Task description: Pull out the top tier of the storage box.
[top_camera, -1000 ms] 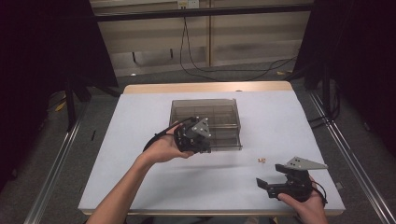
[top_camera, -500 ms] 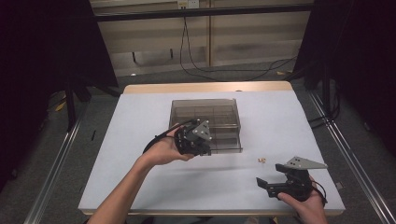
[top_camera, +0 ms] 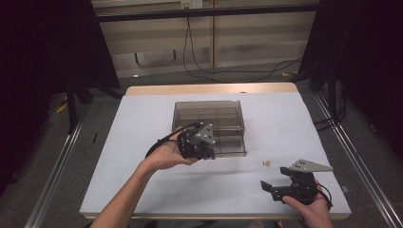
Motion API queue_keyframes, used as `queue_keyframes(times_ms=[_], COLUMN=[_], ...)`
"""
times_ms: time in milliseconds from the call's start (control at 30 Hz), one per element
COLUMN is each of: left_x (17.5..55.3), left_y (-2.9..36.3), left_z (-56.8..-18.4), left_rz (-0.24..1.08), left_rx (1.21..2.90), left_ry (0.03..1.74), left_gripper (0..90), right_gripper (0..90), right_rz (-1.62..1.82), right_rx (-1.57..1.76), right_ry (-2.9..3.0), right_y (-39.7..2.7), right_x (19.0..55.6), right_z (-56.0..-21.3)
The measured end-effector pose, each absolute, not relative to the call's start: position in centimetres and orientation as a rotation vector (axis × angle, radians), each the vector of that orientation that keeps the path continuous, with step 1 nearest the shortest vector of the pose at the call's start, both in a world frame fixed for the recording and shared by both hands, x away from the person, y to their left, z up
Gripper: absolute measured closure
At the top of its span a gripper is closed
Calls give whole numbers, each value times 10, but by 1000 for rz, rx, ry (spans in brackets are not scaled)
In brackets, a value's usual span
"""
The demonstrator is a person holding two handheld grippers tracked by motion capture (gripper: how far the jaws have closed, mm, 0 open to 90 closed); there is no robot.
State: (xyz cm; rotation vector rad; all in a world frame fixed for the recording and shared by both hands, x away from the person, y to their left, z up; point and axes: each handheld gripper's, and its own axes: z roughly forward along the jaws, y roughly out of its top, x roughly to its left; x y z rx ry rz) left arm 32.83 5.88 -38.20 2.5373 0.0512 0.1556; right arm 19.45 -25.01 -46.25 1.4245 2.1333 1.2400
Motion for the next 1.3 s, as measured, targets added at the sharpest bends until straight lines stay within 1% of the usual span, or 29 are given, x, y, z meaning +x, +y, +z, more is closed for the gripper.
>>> queue_keyframes(times_ms=[600,733,833,967,1033,1100,1167,1200,1267,1300], left_x=[329,329,330,330,329,329,328,329,328,328], left_y=[62,67,71,78,82,86,89,91,93,95], left_z=[-383,-386,-387,-387,-385,-385,-385,-386,-389,-391], left_rz=[126,115,109,109,117,123,130,127,146,148], left_rx=[2523,2495,2468,2387,2362,2332,2330,2322,2320,2311], left_ry=[58,86,121,180,208,239,265,271,291,317], left_gripper=[864,822,743,615,524,464,386,366,357,329], right_gripper=[57,57,57,57,57,57,59,59,60,60], right_rz=[1244,1240,1238,1242,1240,1241,1243,1243,1242,1245], right_rx=[1431,1432,1432,1429,1430,1431,1433,1432,1426,1425], right_ry=[2140,2137,2136,2134,2134,2134,2131,2131,2132,2131], right_y=[-249,-249,-250,-250,-251,-251,-251,-251,-251,-251], right_x=[198,198,198,197,197,197,197,197,197,197], right_z=[-463,-463,-463,-463,-463,-463,-462,-462,-462,-462])
